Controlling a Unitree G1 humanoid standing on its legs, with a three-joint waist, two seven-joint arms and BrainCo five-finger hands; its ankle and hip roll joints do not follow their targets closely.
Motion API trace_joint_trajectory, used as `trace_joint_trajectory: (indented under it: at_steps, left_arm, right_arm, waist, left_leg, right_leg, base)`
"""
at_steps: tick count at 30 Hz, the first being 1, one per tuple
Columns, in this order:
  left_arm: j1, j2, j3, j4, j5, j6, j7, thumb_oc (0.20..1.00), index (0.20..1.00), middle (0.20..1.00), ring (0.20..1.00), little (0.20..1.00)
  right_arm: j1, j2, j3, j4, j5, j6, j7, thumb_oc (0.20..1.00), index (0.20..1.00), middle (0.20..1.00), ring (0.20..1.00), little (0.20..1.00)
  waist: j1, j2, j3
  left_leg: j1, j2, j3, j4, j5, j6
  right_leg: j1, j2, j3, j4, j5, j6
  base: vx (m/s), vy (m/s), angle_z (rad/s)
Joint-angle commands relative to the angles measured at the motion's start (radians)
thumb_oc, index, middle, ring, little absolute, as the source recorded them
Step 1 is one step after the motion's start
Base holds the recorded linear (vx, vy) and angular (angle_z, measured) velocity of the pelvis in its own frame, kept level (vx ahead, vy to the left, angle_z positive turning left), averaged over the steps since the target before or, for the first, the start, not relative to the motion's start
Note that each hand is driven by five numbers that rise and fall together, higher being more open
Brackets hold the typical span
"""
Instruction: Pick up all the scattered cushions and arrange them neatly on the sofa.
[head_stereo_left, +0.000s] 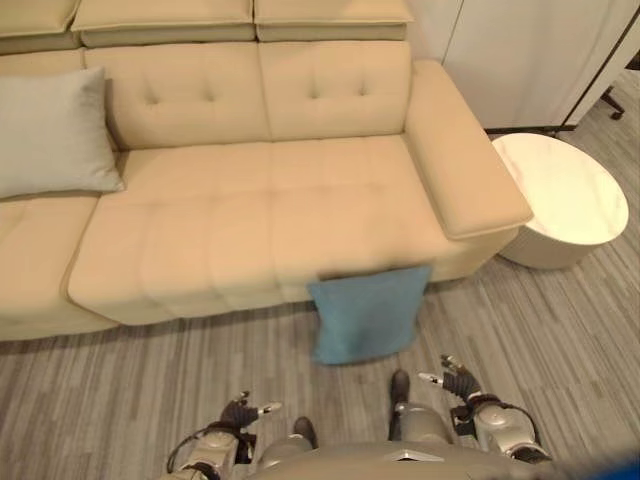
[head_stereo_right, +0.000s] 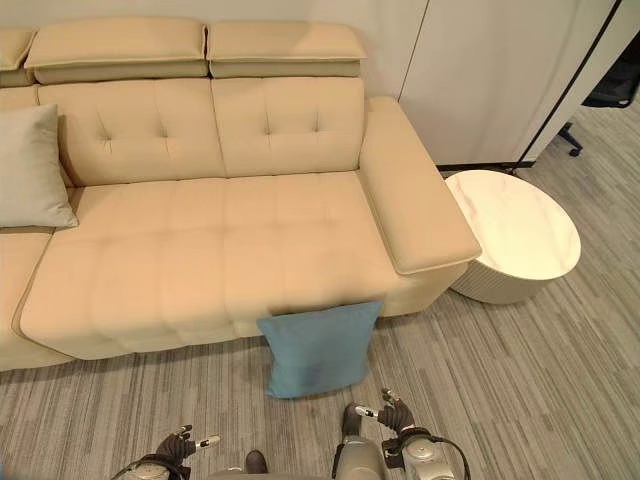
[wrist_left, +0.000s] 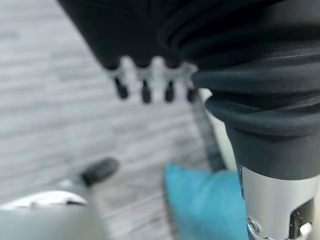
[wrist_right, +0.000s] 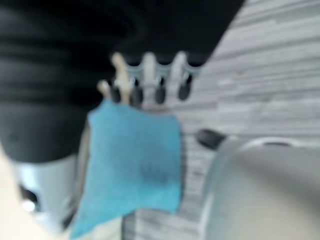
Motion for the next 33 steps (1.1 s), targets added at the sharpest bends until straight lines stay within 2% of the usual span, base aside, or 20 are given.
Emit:
trace_joint_trajectory:
  at_steps: [1, 2, 4, 6, 11, 12, 14, 16, 17, 21, 24, 26, 31, 32, 33]
  left_arm:
    - [-0.026, -0.005, -0.011, 0.018, 0.002, -0.021, 0.002, 1.0, 1.0, 1.0, 1.0, 1.0]
    - [-0.029, -0.009, -0.017, 0.016, -0.003, -0.021, 0.001, 1.0, 1.0, 1.0, 1.0, 1.0]
    - [-0.039, -0.009, -0.029, 0.002, -0.016, -0.021, 0.002, 1.0, 1.0, 1.0, 1.0, 1.0]
    - [-0.05, -0.008, -0.04, -0.014, -0.026, -0.022, 0.0, 1.0, 1.0, 1.0, 1.0, 1.0]
    - [-0.064, -0.008, -0.057, -0.027, -0.028, -0.023, 0.007, 1.0, 1.0, 1.0, 1.0, 1.0]
    - [-0.057, -0.009, -0.06, -0.028, -0.023, -0.026, 0.012, 1.0, 1.0, 1.0, 1.0, 1.0]
    - [-0.058, -0.006, -0.06, -0.025, -0.034, -0.03, 0.015, 1.0, 1.0, 1.0, 1.0, 1.0]
    - [-0.057, -0.002, -0.056, -0.028, -0.036, -0.03, 0.015, 1.0, 1.0, 1.0, 1.0, 1.0]
    - [-0.059, 0.009, -0.055, -0.038, -0.039, -0.033, 0.014, 1.0, 1.0, 1.0, 1.0, 1.0]
    - [-0.117, 0.046, -0.054, -0.097, -0.065, -0.065, 0.054, 1.0, 1.0, 1.0, 1.0, 1.0]
    - [-0.134, 0.054, -0.057, -0.123, -0.076, -0.073, 0.067, 1.0, 1.0, 1.0, 1.0, 1.0]
    - [-0.201, 0.074, -0.069, -0.196, -0.108, -0.096, 0.109, 1.0, 1.0, 1.0, 1.0, 1.0]
    - [-0.277, 0.085, -0.078, -0.261, -0.152, -0.117, 0.153, 1.0, 1.0, 1.0, 1.0, 1.0]
    - [-0.317, 0.087, -0.087, -0.291, -0.178, -0.12, 0.17, 1.0, 1.0, 1.0, 1.0, 1.0]
    - [-0.339, 0.087, -0.088, -0.291, -0.199, -0.126, 0.181, 1.0, 1.0, 1.0, 1.0, 1.0]
  right_arm:
    - [-0.058, -0.044, 0.007, -0.024, -0.012, -0.031, -0.004, 1.0, 1.0, 1.0, 1.0, 1.0]
    - [-0.054, -0.055, -0.002, -0.024, 0.005, -0.035, -0.003, 1.0, 1.0, 1.0, 1.0, 1.0]
    - [-0.051, -0.065, -0.005, -0.029, 0.015, -0.038, -0.008, 1.0, 1.0, 1.0, 1.0, 1.0]
    - [-0.051, -0.071, -0.007, -0.03, 0.028, -0.039, -0.01, 1.0, 1.0, 1.0, 1.0, 1.0]
    - [-0.054, -0.074, -0.009, -0.024, 0.035, -0.038, -0.015, 1.0, 1.0, 1.0, 1.0, 1.0]
    - [-0.053, -0.076, -0.006, -0.037, 0.034, -0.037, -0.014, 1.0, 1.0, 1.0, 1.0, 1.0]
    - [-0.062, -0.072, 0.002, -0.038, 0.032, -0.038, -0.01, 1.0, 1.0, 1.0, 1.0, 1.0]
    - [-0.062, -0.075, 0.001, -0.047, 0.03, -0.041, -0.012, 1.0, 1.0, 1.0, 1.0, 1.0]
    - [-0.068, -0.076, -0.001, -0.068, 0.029, -0.045, -0.015, 1.0, 1.0, 1.0, 1.0, 1.0]
    - [-0.117, -0.095, 0.009, -0.144, 0.03, -0.061, -0.036, 1.0, 1.0, 1.0, 1.0, 1.0]
    - [-0.129, -0.102, 0.012, -0.159, 0.031, -0.065, -0.043, 1.0, 1.0, 1.0, 1.0, 1.0]
    - [-0.168, -0.122, 0.006, -0.212, 0.046, -0.078, -0.073, 1.0, 1.0, 1.0, 1.0, 1.0]
    - [-0.227, -0.135, -0.005, -0.24, 0.062, -0.085, -0.124, 1.0, 1.0, 1.0, 1.0, 1.0]
    - [-0.272, -0.143, 0.001, -0.251, 0.064, -0.087, -0.15, 1.0, 1.0, 1.0, 1.0, 1.0]
    - [-0.293, -0.144, 0.001, -0.247, 0.074, -0.091, -0.161, 1.0, 1.0, 1.0, 1.0, 1.0]
  waist:
    - [0.005, 0.003, 0.002]
    - [-0.001, 0.0, 0.004]
    - [-0.013, -0.012, 0.011]
    - [-0.009, -0.014, 0.024]
    - [-0.007, -0.004, 0.029]
    - [0.0, 0.007, 0.034]
    - [0.0, 0.006, 0.042]
    - [0.001, 0.006, 0.048]
    - [0.003, 0.005, 0.055]
    - [0.01, 0.005, 0.119]
    - [0.01, 0.007, 0.133]
    - [0.004, 0.01, 0.177]
    - [-0.007, 0.018, 0.203]
    - [-0.012, 0.02, 0.225]
    - [-0.013, 0.023, 0.23]
  left_leg:
    - [-0.111, 0.008, -0.088, 0.141, -0.018, -0.047]
    - [-0.132, 0.031, -0.083, 0.192, -0.025, -0.063]
    - [-0.175, 0.076, -0.028, 0.299, -0.01, -0.077]
    - [-0.2, 0.086, -0.034, 0.355, 0.0, -0.086]
    - [-0.218, 0.1, -0.035, 0.248, 0.034, -0.089]
    - [-0.234, 0.106, -0.057, 0.211, 0.052, -0.088]
    - [-0.255, 0.091, -0.095, 0.224, 0.048, -0.084]
    - [-0.252, 0.085, -0.094, 0.222, 0.045, -0.082]
    - [-0.253, 0.07, -0.086, 0.217, 0.031, -0.068]
    - [-0.318, 0.043, -0.058, 0.251, 0.008, -0.042]
    - [-0.34, 0.042, -0.057, 0.268, 0.001, -0.039]
    - [-0.431, 0.035, -0.056, 0.315, 0.0, -0.032]
    - [-0.537, 0.044, -0.052, 0.35, 0.009, -0.031]
    - [-0.596, 0.054, -0.053, 0.374, 0.015, -0.029]
    - [-0.61, 0.06, -0.063, 0.393, -0.012, -0.036]
  right_leg:
    - [0.073, 0.031, -0.017, 0.034, -0.083, 0.065]
    - [0.089, 0.039, -0.031, 0.038, -0.106, 0.048]
    - [0.113, 0.038, -0.064, 0.037, -0.125, 0.026]
    - [0.129, 0.05, -0.082, 0.04, -0.141, 0.008]
    - [0.142, 0.065, -0.1, 0.038, -0.164, 0.012]
    - [0.141, 0.07, -0.091, 0.061, -0.184, 0.014]
    - [0.123, 0.069, -0.072, 0.089, -0.187, 0.014]
    - [0.106, 0.062, -0.068, 0.108, -0.183, 0.017]
    - [0.078, 0.049, -0.053, 0.126, -0.178, 0.024]
    - [-0.03, 0.011, -0.017, 0.188, -0.159, 0.037]
    - [-0.054, 0.005, -0.012, 0.203, -0.159, 0.038]
    - [-0.144, -0.008, -0.005, 0.237, -0.141, 0.036]
    - [-0.259, -0.011, 0.01, 0.268, -0.128, 0.034]
    - [-0.316, -0.013, 0.013, 0.285, -0.122, 0.034]
    - [-0.33, -0.011, 0.019, 0.304, -0.145, 0.042]
  base:
    - [0.19, -0.34, 0.57]
    - [0.16, -0.348, 0.32]
    - [0.09, -0.26, 0.31]
    - [0.07, -0.158, 0.77]
    - [0.08, -0.016, 0.22]
    - [0.12, 0.058, 0.12]
    - [0.1, 0.091, -0.1]
    - [0.03, 0.087, -0.35]
    - [0.0, 0.167, -0.45]
    - [-0.1, 0.148, -0.32]
    - [-0.1, 0.05, 0.01]
    - [-0.19, 0.049, 0.09]
    - [-0.11, 0.02, 0.01]
    - [-0.04, 0.001, -0.06]
    - [-0.04, 0.001, -0.02]
